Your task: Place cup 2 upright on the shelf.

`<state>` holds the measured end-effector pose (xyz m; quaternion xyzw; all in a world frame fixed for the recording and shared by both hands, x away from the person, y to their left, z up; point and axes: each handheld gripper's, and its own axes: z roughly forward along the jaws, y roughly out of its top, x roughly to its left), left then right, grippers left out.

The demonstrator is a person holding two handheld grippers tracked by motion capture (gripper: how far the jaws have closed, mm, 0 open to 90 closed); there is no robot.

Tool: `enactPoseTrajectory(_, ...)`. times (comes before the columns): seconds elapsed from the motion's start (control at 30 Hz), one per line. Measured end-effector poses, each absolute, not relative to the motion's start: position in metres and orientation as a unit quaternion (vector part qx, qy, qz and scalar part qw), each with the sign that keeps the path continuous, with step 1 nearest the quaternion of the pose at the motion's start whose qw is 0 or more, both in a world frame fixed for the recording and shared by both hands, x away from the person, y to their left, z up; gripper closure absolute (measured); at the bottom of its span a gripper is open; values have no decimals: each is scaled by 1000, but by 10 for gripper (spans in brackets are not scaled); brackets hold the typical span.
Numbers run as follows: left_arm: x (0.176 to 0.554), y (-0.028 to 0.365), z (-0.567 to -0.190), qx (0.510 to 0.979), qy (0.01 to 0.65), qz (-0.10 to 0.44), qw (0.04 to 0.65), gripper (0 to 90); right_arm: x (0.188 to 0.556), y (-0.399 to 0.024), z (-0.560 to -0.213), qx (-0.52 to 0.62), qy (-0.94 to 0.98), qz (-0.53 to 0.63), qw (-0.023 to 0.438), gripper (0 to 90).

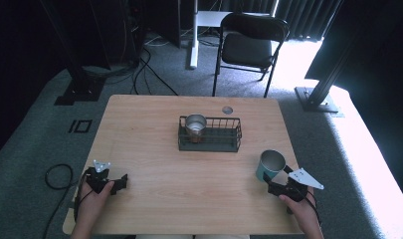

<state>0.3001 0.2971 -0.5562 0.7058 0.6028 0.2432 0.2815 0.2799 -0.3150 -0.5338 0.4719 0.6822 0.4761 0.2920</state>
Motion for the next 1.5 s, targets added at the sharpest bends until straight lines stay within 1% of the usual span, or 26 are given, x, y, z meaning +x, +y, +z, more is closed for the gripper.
enactPoseTrajectory(0.53, 300, 297, -556, 707, 602, 242, 283, 18, 292, -307, -531, 464, 683, 486, 288, 113)
enactPoseTrajectory(0.87, 300, 297, -556, 707, 602, 242, 283, 18, 295, -304, -530, 466, 683, 483, 287, 144)
enactPoseTrajectory(1.03, 300, 297, -556, 707, 602, 242, 283, 18, 297, -301, -528, 468, 686, 473, 295, 147)
enactPoseTrajectory(1.3, 300, 297, -556, 707, 602, 242, 282, 18, 302, -303, -516, 479, 676, 472, 301, 147)
enactPoseTrajectory(1.5, 300, 297, -556, 707, 602, 243, 283, 18, 306, -305, -501, 482, 666, 478, 310, 147)
